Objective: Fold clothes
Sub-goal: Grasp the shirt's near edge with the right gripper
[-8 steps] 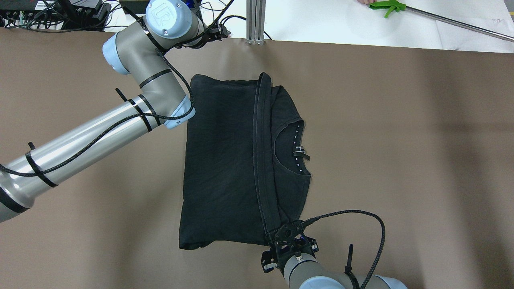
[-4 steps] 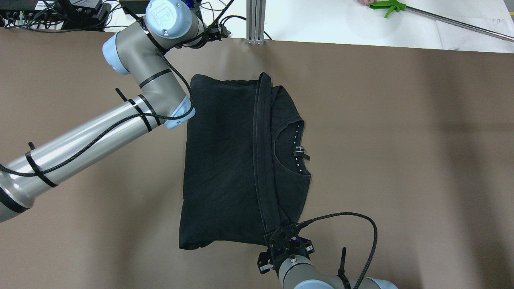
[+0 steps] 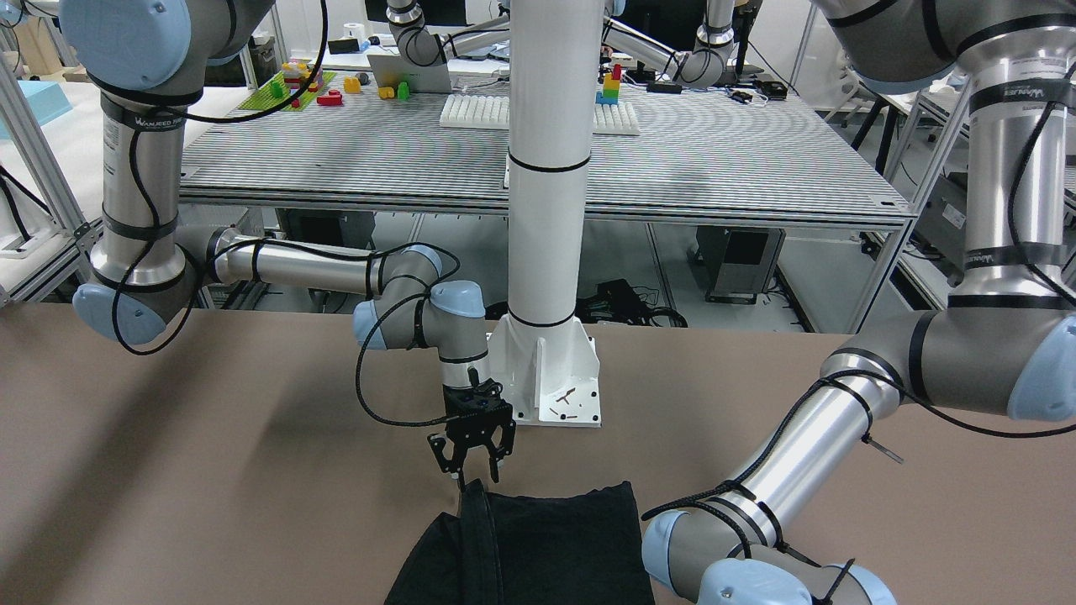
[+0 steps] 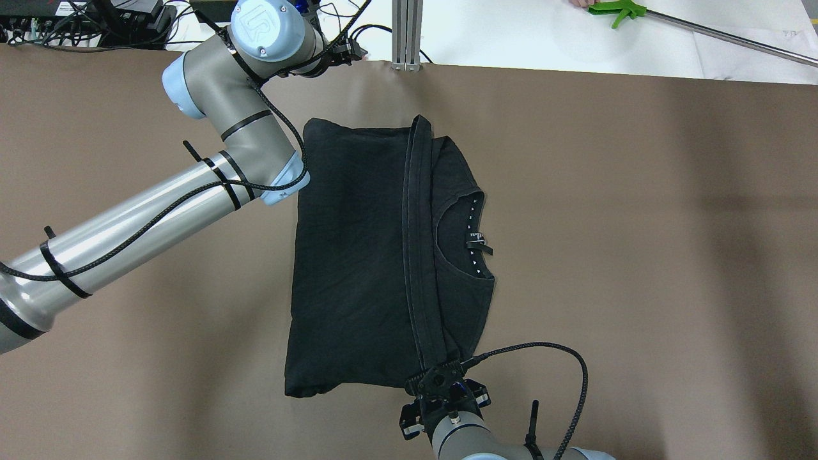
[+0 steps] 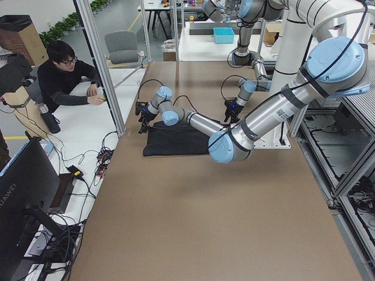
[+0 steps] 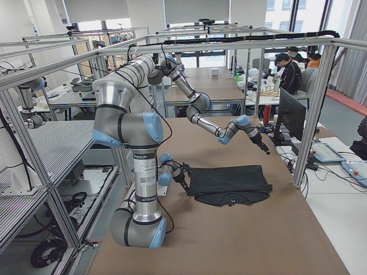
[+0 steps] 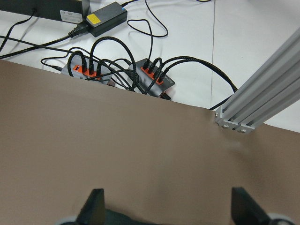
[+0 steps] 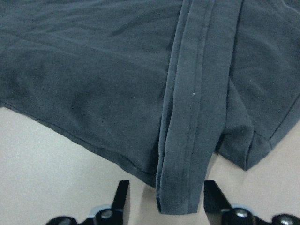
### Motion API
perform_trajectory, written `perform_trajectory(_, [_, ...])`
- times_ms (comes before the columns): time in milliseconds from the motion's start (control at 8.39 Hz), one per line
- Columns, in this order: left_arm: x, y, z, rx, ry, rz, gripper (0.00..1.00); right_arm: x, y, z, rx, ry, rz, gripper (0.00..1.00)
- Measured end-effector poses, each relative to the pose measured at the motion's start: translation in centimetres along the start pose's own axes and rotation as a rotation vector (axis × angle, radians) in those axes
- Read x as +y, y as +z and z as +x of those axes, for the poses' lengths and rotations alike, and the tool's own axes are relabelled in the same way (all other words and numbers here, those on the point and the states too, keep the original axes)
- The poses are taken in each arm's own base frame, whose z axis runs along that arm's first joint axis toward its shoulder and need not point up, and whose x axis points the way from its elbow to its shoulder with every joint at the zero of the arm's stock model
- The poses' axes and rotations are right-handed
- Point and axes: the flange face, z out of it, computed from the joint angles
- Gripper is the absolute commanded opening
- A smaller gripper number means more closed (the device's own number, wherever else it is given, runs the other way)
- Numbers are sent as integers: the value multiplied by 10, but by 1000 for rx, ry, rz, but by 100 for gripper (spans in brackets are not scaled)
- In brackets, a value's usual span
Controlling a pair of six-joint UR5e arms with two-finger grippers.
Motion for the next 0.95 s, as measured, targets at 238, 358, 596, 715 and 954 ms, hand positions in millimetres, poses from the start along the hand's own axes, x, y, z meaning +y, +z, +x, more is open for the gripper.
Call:
perform_trajectory(238, [2, 2, -2, -2, 1, -3, 95, 1, 6, 0, 15, -5, 8, 38])
perform_trajectory(358, [3, 2, -1, -1, 2, -4, 95, 2, 9, 1, 23, -6, 11, 30])
perform_trajectory(596, [5, 2, 0, -2, 3, -5, 95, 4, 13, 2, 31, -4, 13, 9])
perform_trajectory(715, [5, 2, 0, 0, 3, -5, 95, 4, 13, 2, 30, -1, 13, 0])
perform_trajectory(954, [5, 0, 4, 5, 4, -5, 95, 4, 11, 3, 24, 3, 15, 0])
